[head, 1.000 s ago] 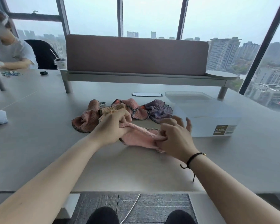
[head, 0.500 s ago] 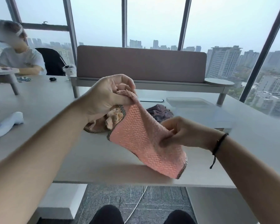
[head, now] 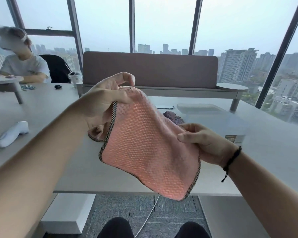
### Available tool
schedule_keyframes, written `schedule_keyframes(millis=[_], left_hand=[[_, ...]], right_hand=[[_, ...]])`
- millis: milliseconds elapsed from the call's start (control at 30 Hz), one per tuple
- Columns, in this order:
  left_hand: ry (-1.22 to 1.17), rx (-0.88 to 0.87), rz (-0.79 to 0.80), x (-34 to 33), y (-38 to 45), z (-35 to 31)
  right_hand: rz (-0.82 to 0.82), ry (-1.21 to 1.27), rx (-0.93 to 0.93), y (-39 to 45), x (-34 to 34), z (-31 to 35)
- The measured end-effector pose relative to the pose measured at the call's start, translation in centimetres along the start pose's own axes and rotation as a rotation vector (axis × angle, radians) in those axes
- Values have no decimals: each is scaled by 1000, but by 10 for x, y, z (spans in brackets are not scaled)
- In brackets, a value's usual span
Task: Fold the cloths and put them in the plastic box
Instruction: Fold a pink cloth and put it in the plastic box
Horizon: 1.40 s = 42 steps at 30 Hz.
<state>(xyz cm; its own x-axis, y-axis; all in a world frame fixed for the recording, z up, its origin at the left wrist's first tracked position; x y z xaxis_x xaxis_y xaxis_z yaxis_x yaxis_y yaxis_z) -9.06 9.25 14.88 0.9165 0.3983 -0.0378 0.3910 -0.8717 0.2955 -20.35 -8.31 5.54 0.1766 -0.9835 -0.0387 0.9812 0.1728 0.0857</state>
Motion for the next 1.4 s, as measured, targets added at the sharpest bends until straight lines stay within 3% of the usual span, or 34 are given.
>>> schedule_keyframes(millis=[200,300,400,467,633,733,800,900,1000,1133,1233,1400], left_hand=[[-119,0,186,-3,-14,-10],[-41,75,-30,24,-6,12],[61,287,-324,70,1,73],[183,425,-471,97,-2,122],[425,460,-725,133,-15,184],[487,454,-682,135,-11,191],[563,416,-668,137,-8,192],[480,328,-710,137,-9,194],[460,233,-715,131,-14,190],[505,198,-695,121,-31,181],[729,173,-618,107,-41,174],[965,95,-472,88,-44,168]], right_hand=[[33,236,106,-19,6,26],[-242,106,131,-4,29,26],[-545,-32,85,18,64,2],[-705,-275,-12,33,86,-27],[-791,-772,-121,55,103,-87],[-839,-971,-66,54,103,-89],[-860,-942,-21,54,105,-87],[-902,-893,49,48,107,-83],[-928,-695,110,36,104,-84],[-819,-552,111,16,91,-82],[-652,-645,110,3,76,-78],[-653,-890,71,2,75,-83]])
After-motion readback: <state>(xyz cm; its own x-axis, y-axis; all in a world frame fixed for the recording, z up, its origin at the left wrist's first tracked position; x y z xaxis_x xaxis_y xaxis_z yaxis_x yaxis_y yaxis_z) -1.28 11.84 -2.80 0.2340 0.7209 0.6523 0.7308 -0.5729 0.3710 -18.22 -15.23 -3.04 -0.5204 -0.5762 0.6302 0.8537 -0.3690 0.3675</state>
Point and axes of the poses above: each hand's wrist, its own y-axis towards the middle knuckle, its own x-axis out of the back of the hand, z = x × y, the point moved 6 cm from there along y, towards the middle knuckle, and after that the axes turned 3 degrees about x, right-handed, at the moved point
